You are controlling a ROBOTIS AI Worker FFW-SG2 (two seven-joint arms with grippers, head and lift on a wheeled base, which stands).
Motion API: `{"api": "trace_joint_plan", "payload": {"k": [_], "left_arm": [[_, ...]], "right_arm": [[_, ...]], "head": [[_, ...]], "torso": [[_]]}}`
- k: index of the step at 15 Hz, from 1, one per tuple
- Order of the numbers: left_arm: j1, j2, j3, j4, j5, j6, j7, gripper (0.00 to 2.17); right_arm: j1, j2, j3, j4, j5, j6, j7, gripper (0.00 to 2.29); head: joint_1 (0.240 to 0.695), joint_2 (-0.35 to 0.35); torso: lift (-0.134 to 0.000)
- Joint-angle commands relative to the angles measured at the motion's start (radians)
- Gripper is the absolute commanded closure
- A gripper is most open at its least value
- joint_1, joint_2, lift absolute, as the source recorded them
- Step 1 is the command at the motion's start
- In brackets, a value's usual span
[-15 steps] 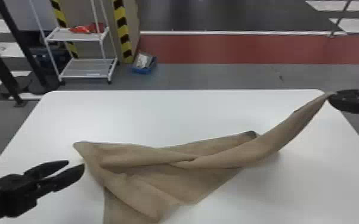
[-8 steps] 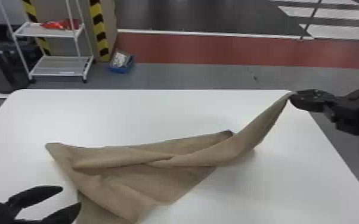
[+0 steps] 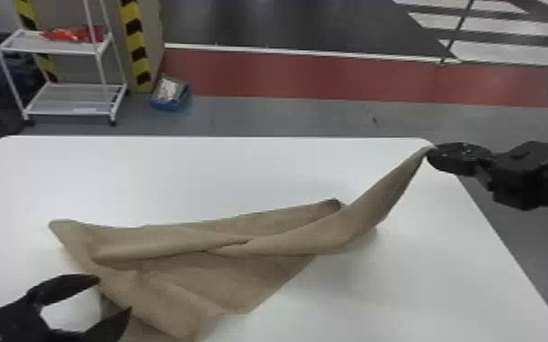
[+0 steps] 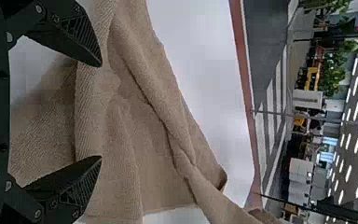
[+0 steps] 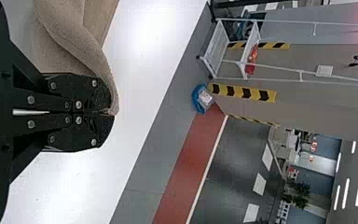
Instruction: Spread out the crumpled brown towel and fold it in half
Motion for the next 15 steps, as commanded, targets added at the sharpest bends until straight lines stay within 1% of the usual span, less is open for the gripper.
{"api": "trace_joint_plan", "payload": {"k": [1, 4, 7, 10, 13, 15], "left_arm": [[0.0, -0.003, -0.002, 0.038, -0.017, -0.108, 0.039, 0.21], [-0.006, -0.003, -0.005, 0.063, -0.028, -0.114, 0.054, 0.21], [-0.026, -0.003, -0.025, 0.078, -0.04, -0.059, 0.071, 0.21], [-0.055, -0.003, -0.06, 0.109, -0.086, -0.052, 0.074, 0.21], [-0.063, -0.003, -0.075, 0.121, -0.095, -0.052, 0.088, 0.22], [-0.064, -0.003, -0.083, 0.12, -0.125, -0.052, 0.085, 0.58]], "right_arm": [[-0.001, -0.001, -0.006, 0.009, 0.0, -0.001, 0.0, 1.3], [-0.001, -0.001, -0.002, 0.009, -0.002, -0.001, 0.002, 1.29], [-0.003, -0.001, 0.001, 0.007, -0.002, -0.001, 0.002, 1.29], [-0.003, -0.001, -0.005, 0.007, -0.002, 0.002, 0.003, 1.29], [-0.004, -0.002, -0.016, 0.007, -0.002, -0.001, 0.006, 1.29], [-0.006, -0.004, -0.017, 0.007, -0.002, -0.001, 0.006, 1.29]], "head": [[0.695, -0.116], [0.695, -0.111], [0.695, -0.107], [0.695, -0.109], [0.695, -0.125], [0.695, -0.132]], "torso": [[-0.124], [-0.124], [-0.124], [-0.124], [-0.124], [-0.124]]}}
